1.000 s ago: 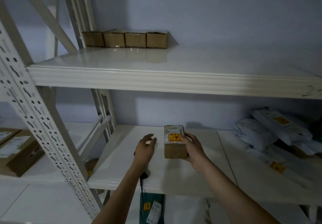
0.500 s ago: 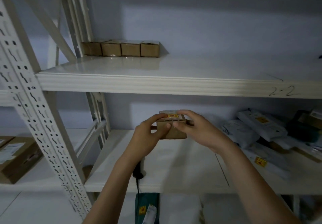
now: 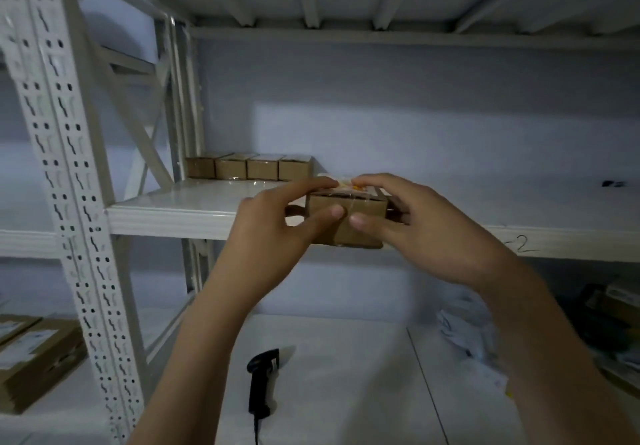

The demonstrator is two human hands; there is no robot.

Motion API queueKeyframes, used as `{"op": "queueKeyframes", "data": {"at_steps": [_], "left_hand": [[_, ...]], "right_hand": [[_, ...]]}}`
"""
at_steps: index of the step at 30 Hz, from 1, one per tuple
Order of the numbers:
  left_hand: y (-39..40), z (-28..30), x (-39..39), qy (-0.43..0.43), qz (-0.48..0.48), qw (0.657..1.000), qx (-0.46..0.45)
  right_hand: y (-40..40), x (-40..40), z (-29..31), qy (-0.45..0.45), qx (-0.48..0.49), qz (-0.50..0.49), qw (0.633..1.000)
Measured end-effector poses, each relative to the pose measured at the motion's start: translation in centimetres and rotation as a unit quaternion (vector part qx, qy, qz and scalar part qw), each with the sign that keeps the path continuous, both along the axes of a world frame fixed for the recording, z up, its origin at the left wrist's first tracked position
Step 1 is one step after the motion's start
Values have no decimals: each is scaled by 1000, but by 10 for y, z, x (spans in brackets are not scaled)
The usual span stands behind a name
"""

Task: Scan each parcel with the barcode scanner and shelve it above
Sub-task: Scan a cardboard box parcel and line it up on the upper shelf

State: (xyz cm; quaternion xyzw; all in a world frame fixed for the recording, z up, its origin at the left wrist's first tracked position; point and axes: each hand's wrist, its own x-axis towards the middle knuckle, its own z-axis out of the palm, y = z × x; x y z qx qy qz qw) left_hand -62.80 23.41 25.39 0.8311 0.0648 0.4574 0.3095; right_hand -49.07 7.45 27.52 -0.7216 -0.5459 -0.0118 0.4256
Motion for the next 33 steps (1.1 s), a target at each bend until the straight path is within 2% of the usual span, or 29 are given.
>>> {"op": "queueKeyframes", "data": {"at_steps": [4, 7, 10, 13, 15, 18, 20, 22, 24, 27, 33], "left_hand": [[14, 0, 51, -25, 20, 999, -2], [29, -8, 92, 3, 51, 999, 6], [45, -13, 123, 31, 87, 995, 47], [62, -6, 145, 45, 116, 986, 113], [75, 2, 160, 109, 159, 965, 180], [92, 13, 181, 246, 233, 905, 257], [105, 20, 197, 316, 225, 886, 254], [119, 26, 212, 365, 198, 882, 224], [132, 31, 227, 394, 186, 875, 213], [150, 38, 247, 414, 206, 852, 246], [194, 40, 277, 433, 221, 826, 285]], "right_hand": [[26, 30, 2, -16, 47, -45, 998], [54, 62, -10, -35, 24, -99, 994], [76, 87, -16, -45, -3, -137, 990], [97, 106, -10, -111, -32, -171, 979], [114, 119, -3, -179, -98, -211, 956], [142, 138, 8, -220, -196, -245, 924], [160, 152, 14, -213, -234, -246, 916], [178, 166, 20, -198, -261, -238, 914], [195, 176, 25, -189, -291, -238, 907], [218, 193, 28, -168, -314, -238, 904], [253, 219, 27, -162, -309, -220, 911]]}}
